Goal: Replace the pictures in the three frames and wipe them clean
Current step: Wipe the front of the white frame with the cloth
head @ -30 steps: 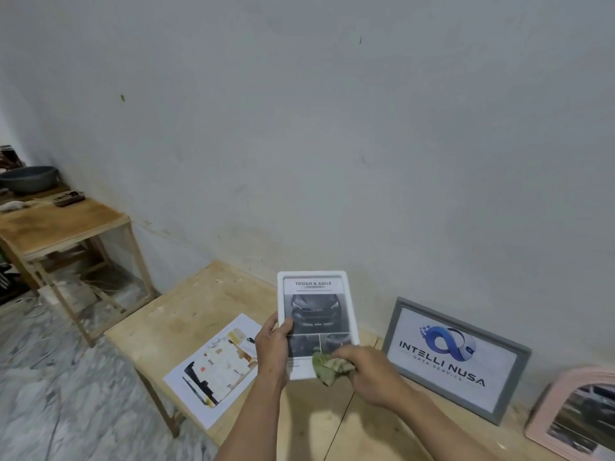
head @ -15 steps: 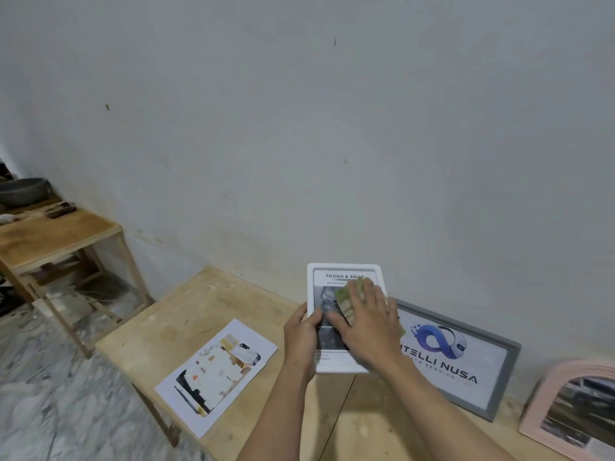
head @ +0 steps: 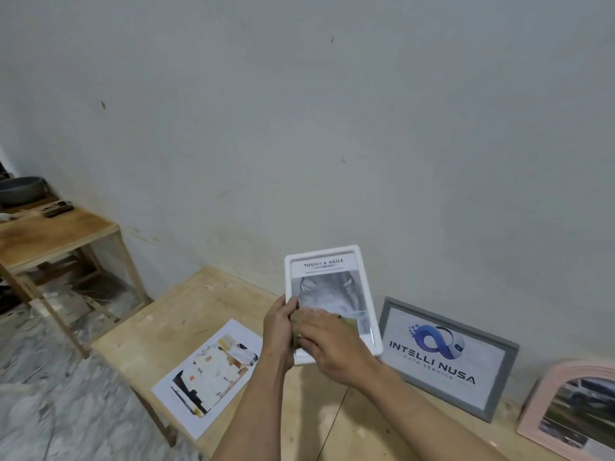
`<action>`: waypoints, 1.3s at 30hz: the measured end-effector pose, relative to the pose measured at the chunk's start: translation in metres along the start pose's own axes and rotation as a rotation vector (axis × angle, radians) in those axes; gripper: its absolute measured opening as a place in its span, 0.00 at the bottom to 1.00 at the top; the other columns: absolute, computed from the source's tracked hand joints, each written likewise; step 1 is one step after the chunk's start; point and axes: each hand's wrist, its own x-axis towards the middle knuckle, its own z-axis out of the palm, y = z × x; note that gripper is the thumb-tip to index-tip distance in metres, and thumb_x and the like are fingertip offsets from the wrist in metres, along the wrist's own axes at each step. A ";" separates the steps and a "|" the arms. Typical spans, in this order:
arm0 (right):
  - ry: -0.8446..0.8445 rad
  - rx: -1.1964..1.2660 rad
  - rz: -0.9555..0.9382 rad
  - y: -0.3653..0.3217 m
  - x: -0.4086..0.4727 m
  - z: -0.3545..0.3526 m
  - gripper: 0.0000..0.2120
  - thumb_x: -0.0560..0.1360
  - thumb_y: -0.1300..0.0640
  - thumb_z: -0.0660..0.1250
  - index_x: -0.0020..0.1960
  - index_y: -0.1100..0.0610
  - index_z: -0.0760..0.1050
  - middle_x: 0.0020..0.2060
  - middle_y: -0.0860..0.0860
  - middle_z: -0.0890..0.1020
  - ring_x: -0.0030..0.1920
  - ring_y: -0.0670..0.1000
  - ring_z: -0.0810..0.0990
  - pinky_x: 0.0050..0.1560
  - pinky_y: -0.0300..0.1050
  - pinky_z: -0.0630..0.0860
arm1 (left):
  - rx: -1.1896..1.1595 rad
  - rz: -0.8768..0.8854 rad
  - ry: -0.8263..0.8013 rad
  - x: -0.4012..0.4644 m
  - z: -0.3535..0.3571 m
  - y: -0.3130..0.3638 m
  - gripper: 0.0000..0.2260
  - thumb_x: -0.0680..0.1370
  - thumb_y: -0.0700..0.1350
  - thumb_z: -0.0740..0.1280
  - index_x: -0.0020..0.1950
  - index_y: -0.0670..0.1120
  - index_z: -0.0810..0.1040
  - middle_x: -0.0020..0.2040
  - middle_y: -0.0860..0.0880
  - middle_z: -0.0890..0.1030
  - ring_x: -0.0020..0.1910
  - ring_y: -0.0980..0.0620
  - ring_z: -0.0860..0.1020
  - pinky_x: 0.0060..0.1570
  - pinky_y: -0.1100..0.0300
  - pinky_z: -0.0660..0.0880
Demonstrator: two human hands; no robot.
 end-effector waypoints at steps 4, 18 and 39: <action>-0.121 0.235 0.015 -0.014 -0.028 -0.005 0.08 0.79 0.54 0.59 0.51 0.46 0.76 0.50 0.39 0.81 0.51 0.38 0.77 0.56 0.46 0.74 | 0.151 0.031 0.041 0.000 -0.011 -0.010 0.10 0.82 0.40 0.62 0.55 0.41 0.83 0.49 0.39 0.86 0.43 0.43 0.84 0.39 0.53 0.81; 0.241 -0.031 0.091 0.031 0.038 -0.076 0.10 0.77 0.60 0.60 0.48 0.47 0.76 0.51 0.41 0.79 0.53 0.46 0.74 0.56 0.52 0.72 | 0.161 0.221 -0.102 -0.011 0.028 0.003 0.12 0.81 0.43 0.64 0.62 0.49 0.82 0.55 0.47 0.85 0.52 0.51 0.82 0.53 0.59 0.79; 0.233 -0.054 0.107 0.042 0.000 -0.079 0.12 0.78 0.62 0.60 0.51 0.47 0.77 0.54 0.41 0.79 0.52 0.50 0.71 0.55 0.48 0.68 | 0.042 0.267 0.001 -0.004 0.010 0.023 0.09 0.81 0.39 0.64 0.58 0.43 0.83 0.35 0.57 0.80 0.31 0.61 0.76 0.32 0.68 0.73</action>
